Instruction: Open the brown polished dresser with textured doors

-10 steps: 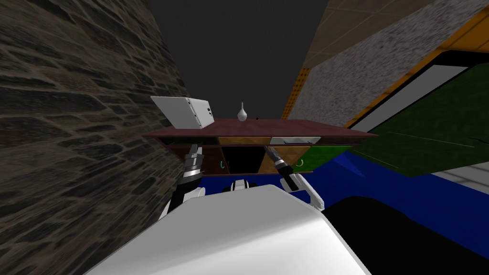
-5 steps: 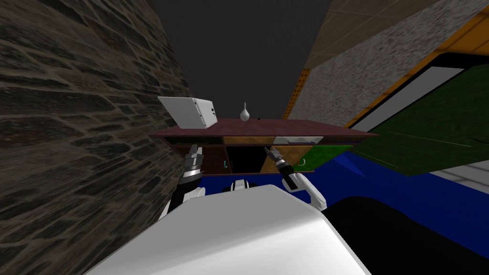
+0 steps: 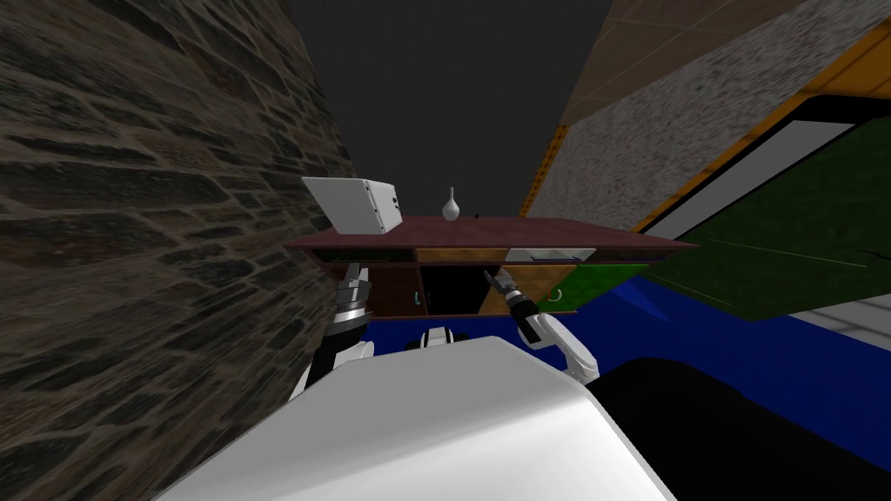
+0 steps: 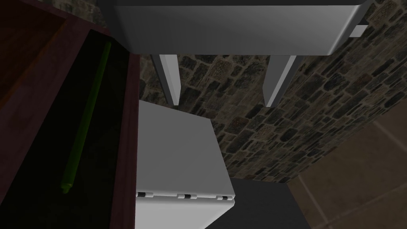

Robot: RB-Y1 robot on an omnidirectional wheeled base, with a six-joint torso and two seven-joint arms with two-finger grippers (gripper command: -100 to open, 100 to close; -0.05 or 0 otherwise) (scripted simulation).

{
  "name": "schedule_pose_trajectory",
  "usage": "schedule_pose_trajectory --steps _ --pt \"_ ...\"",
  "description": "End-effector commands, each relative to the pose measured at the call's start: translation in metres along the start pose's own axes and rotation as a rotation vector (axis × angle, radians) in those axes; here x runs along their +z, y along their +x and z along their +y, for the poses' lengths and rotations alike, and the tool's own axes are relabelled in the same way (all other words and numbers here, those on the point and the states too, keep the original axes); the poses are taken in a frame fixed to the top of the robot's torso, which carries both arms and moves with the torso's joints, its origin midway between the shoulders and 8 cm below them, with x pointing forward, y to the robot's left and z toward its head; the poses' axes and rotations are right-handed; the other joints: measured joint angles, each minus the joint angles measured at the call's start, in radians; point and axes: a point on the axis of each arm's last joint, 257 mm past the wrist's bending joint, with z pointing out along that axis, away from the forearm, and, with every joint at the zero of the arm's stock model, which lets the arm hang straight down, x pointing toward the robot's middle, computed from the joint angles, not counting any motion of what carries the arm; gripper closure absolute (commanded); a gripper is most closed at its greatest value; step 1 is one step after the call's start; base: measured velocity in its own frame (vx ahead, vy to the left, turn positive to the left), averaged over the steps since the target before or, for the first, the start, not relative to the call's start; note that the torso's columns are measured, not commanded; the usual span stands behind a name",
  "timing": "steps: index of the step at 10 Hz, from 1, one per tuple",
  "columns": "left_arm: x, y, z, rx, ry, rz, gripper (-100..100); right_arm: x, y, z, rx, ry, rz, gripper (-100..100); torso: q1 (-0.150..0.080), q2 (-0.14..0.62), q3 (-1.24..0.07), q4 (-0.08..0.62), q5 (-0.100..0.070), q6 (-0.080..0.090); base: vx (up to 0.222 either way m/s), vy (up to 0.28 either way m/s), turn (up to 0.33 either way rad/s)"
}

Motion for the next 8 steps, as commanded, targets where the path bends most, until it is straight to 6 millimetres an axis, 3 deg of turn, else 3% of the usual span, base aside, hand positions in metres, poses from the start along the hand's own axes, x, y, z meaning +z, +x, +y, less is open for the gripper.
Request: schedule_pose_trajectory --steps 1,6,8 --pt "0.0 0.0 0.0 0.0 0.0 0.0 0 0.0 0.008 -0.014 -0.134 0.033 0.027 -100 -0.001 0.001 0.0 0.0 0.0 0.0 -0.02 0.097 0.026" --pt "0.0 0.0 0.0 0.0 0.0 0.0 0 0.001 0.014 -0.034 -0.332 0.073 0.054 -100 0.002 0.0 0.0 0.0 0.0 0.0 -0.007 0.105 0.021" --pt "0.0 0.0 0.0 0.0 0.0 0.0 0 0.001 0.019 -0.054 -0.474 0.11 0.079 -100 -0.001 0.0 0.0 0.0 0.0 0.0 0.006 0.124 0.059"
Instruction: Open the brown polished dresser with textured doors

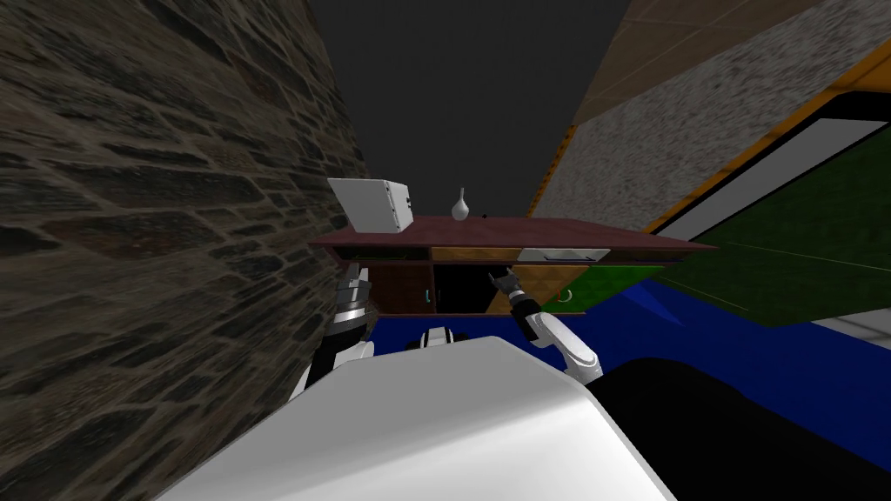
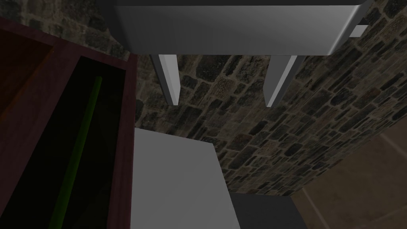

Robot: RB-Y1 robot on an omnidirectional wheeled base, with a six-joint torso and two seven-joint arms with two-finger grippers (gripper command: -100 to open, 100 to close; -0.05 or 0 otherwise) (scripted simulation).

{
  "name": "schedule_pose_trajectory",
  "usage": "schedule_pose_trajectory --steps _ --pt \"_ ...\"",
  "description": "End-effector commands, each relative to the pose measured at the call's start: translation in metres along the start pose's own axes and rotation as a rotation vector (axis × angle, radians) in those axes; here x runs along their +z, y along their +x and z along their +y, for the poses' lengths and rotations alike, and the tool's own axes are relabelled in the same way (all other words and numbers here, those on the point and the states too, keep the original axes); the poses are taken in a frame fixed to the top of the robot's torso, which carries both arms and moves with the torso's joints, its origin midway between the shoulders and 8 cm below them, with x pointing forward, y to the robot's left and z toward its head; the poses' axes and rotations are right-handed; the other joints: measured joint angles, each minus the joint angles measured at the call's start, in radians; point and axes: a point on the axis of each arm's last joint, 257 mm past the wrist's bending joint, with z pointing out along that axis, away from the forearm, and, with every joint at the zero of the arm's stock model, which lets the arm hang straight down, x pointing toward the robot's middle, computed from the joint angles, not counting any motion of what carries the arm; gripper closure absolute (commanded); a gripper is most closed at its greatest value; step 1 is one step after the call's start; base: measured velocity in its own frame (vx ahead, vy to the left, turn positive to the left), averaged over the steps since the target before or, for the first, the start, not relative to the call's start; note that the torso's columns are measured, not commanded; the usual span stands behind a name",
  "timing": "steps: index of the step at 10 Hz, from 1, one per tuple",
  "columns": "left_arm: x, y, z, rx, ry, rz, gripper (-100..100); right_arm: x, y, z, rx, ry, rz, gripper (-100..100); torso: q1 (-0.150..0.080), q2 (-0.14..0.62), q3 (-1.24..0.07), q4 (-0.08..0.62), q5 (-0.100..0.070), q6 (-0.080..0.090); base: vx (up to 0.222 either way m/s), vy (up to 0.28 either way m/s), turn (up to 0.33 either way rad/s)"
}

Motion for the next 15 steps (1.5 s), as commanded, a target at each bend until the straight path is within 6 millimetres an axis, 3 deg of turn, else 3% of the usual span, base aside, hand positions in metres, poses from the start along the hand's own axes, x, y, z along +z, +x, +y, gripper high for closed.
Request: schedule_pose_trajectory --steps 1,6,15 --pt "0.0 0.0 0.0 0.0 0.0 0.0 0 0.001 0.006 -0.014 -0.132 0.031 0.016 -100 0.003 0.0 0.0 0.0 0.001 0.0 0.003 0.123 0.017" --pt "0.0 0.0 0.0 0.0 0.0 0.0 0 0.005 0.02 -0.045 -0.412 0.1 0.045 -100 0.0 0.0 0.0 0.0 0.0 0.0 -0.007 0.121 0.055" --pt "0.0 0.0 0.0 0.0 0.0 0.0 0 0.01 0.013 -0.084 -0.822 0.199 0.028 -100 0.002 0.0 0.0 0.0 0.001 0.0 0.01 0.111 0.056"
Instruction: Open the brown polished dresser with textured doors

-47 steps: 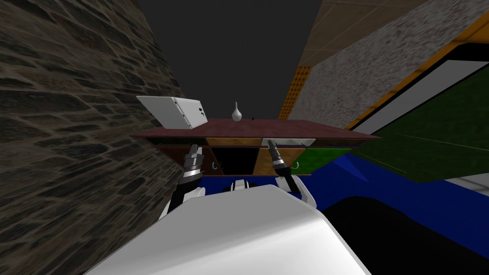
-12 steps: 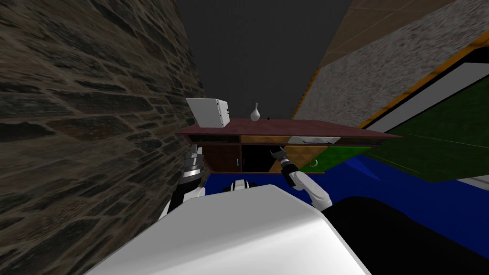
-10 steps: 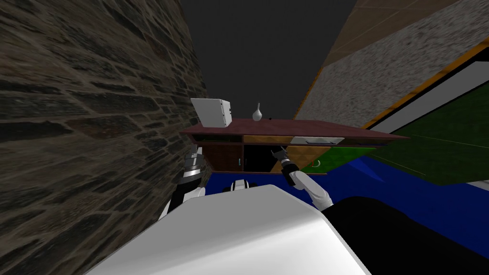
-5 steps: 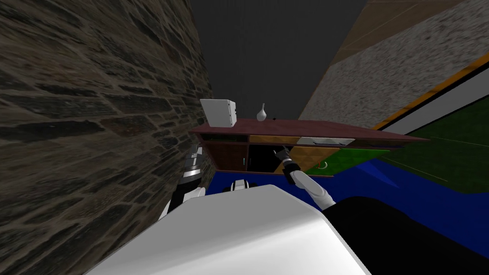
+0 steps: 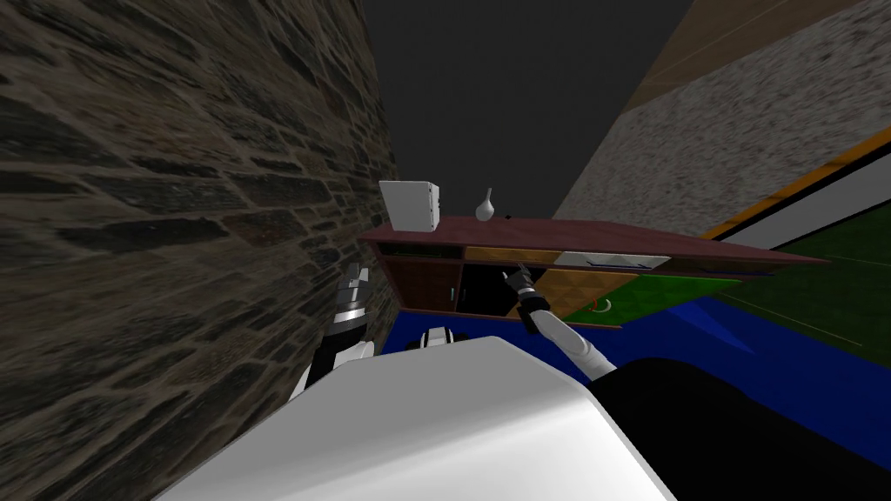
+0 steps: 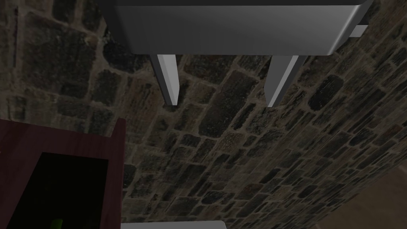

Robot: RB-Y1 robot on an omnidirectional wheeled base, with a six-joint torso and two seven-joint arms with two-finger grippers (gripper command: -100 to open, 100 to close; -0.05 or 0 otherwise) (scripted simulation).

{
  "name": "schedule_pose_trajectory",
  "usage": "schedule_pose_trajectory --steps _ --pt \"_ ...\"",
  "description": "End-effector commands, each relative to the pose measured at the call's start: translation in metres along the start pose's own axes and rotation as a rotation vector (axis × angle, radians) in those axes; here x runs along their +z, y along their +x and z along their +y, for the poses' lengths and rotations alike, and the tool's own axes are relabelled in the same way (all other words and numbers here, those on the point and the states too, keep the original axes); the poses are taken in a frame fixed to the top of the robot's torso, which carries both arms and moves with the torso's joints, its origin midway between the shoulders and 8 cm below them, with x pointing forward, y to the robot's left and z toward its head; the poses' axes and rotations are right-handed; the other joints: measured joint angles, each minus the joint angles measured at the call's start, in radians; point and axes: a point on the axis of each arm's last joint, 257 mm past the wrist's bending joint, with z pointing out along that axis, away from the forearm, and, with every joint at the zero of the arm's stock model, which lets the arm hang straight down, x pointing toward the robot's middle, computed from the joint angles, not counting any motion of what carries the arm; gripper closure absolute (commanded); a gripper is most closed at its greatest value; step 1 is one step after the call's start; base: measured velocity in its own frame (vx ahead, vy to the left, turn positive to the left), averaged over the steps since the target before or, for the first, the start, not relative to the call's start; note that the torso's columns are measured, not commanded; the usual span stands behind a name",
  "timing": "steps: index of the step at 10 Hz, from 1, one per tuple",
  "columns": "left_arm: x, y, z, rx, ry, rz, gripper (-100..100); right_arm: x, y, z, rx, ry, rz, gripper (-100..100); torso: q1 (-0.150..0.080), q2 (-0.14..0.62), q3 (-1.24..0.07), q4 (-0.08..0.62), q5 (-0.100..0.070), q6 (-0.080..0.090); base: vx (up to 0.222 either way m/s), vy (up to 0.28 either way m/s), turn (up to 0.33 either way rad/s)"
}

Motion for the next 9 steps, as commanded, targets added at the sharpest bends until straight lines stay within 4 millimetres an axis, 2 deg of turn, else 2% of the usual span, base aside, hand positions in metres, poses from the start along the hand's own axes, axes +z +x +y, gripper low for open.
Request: schedule_pose_trajectory --steps 1,4,5,6,7,8,9 --pt "0.0 0.0 0.0 0.0 0.0 0.0 0 0.003 0.003 -0.012 -0.119 0.038 -0.01 -100 0.001 -0.001 -0.001 0.0 0.0 0.0 0.012 0.118 0.039" --pt "0.0 0.0 0.0 0.0 0.0 0.0 0 0.005 0.003 -0.023 -0.215 0.07 -0.024 -100 -0.003 0.001 0.001 0.0 -0.001 0.0 -0.007 0.085 0.027" --pt "0.0 0.0 0.0 0.0 0.0 0.0 0 0.004 0.003 -0.02 -0.193 0.061 -0.021 -100 -0.003 0.001 0.0 0.0 -0.001 0.0 -0.004 0.031 0.003" --pt "0.0 0.0 0.0 0.0 0.0 0.0 0 0.012 0.004 -0.032 -0.2 0.062 -0.028 -100 -0.004 0.0 0.0 0.0 -0.001 0.0 0.079 0.039 -0.047" --pt "0.0 0.0 0.0 0.0 0.0 0.0 0 0.009 0.005 -0.026 -0.2 0.065 -0.024 -100 -0.002 -0.004 -0.003 -0.001 0.0 0.0 0.051 0.023 -0.013" --pt "0.0 0.0 0.0 0.0 0.0 0.0 0 0.01 0.005 -0.027 -0.199 0.063 -0.025 100 -0.001 -0.002 -0.002 -0.001 0.0 0.0 0.007 0.003 0.003" --pt "0.0 0.0 0.0 0.0 0.0 0.0 0 0.008 -0.001 -0.028 -0.197 0.062 -0.038 100 -0.002 0.001 0.001 0.0 0.0 0.0 -0.107 0.023 -0.092"
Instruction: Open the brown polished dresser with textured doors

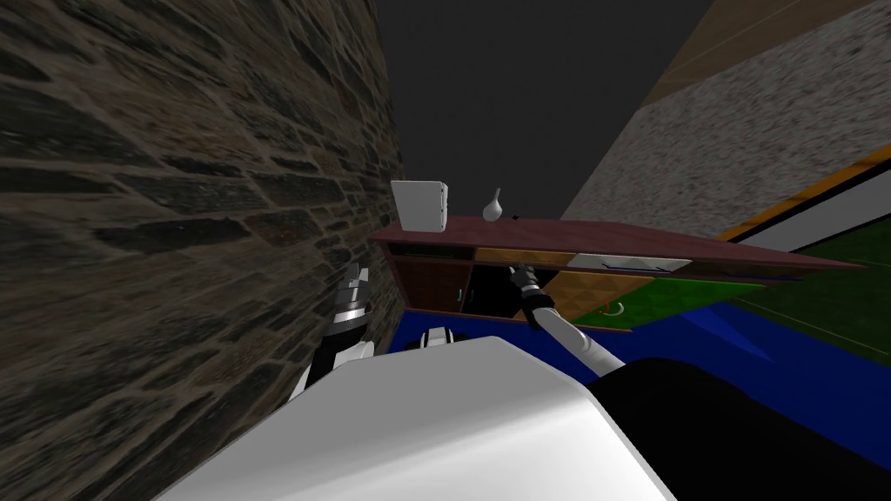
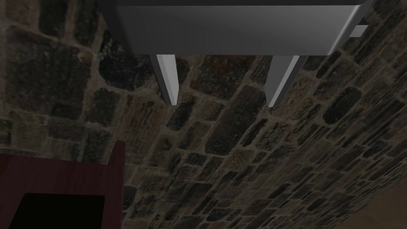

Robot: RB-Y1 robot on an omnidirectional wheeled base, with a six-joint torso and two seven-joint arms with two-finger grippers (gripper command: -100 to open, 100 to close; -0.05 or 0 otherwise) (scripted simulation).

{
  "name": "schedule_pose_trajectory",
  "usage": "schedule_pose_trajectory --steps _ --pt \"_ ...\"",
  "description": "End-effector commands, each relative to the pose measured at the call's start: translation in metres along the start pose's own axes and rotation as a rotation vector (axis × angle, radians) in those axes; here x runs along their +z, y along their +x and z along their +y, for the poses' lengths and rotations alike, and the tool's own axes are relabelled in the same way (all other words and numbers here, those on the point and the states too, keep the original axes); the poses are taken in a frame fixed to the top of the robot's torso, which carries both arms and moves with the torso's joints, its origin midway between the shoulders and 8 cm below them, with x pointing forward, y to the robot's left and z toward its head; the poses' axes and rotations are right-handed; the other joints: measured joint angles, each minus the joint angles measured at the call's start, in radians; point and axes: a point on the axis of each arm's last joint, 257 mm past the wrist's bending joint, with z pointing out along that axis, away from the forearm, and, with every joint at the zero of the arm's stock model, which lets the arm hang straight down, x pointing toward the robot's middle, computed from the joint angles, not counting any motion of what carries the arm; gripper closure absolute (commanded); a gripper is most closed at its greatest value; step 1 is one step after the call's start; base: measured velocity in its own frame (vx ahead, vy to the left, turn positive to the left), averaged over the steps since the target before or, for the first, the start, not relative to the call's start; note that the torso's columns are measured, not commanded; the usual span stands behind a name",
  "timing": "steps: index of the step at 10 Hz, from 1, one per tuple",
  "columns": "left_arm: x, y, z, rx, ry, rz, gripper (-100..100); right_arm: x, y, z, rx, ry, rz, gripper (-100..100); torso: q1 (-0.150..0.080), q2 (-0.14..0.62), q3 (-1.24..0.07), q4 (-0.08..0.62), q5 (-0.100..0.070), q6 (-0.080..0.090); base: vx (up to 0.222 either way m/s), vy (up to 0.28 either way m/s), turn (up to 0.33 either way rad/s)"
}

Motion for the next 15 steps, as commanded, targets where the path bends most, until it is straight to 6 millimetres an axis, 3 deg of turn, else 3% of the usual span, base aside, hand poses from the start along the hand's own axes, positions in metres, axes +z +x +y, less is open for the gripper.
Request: schedule_pose_trajectory --steps 1,4,5,11,12,15 --pt "0.0 0.0 0.0 0.0 0.0 0.0 0 -0.002 -0.007 -0.003 0.003 0.0 -0.017 100 0.001 0.007 0.004 0.002 0.0 0.001 -0.184 0.036 -0.08" --pt "0.0 0.0 0.0 0.0 0.0 0.0 0 -0.004 -0.011 -0.005 0.004 0.0 -0.026 100 0.002 0.001 0.001 0.0 0.001 0.0 -0.158 0.039 -0.047" --pt "0.0 0.0 0.0 0.0 0.0 0.0 0 0.0 -0.008 -0.008 -0.005 -0.004 -0.027 -100 0.0 -0.007 -0.004 -0.002 0.0 0.0 0.06 -0.015 0.011" --pt "0.0 0.0 0.0 0.0 0.0 0.0 0 0.009 -0.003 -0.017 -0.012 -0.005 -0.03 -100 0.001 0.003 0.002 0.001 0.0 0.0 0.115 0.006 0.001" --pt "0.0 0.0 0.0 0.0 0.0 0.0 0 0.01 -0.003 -0.018 -0.013 -0.006 -0.031 100 0.001 0.003 0.002 0.001 0.0 0.0 0.011 0.001 0.003" --pt "0.0 0.0 0.0 0.0 0.0 0.0 0 0.007 -0.013 -0.02 -0.009 -0.01 -0.054 100 0.002 0.006 0.004 0.002 0.001 0.0 -0.148 0.028 -0.077"
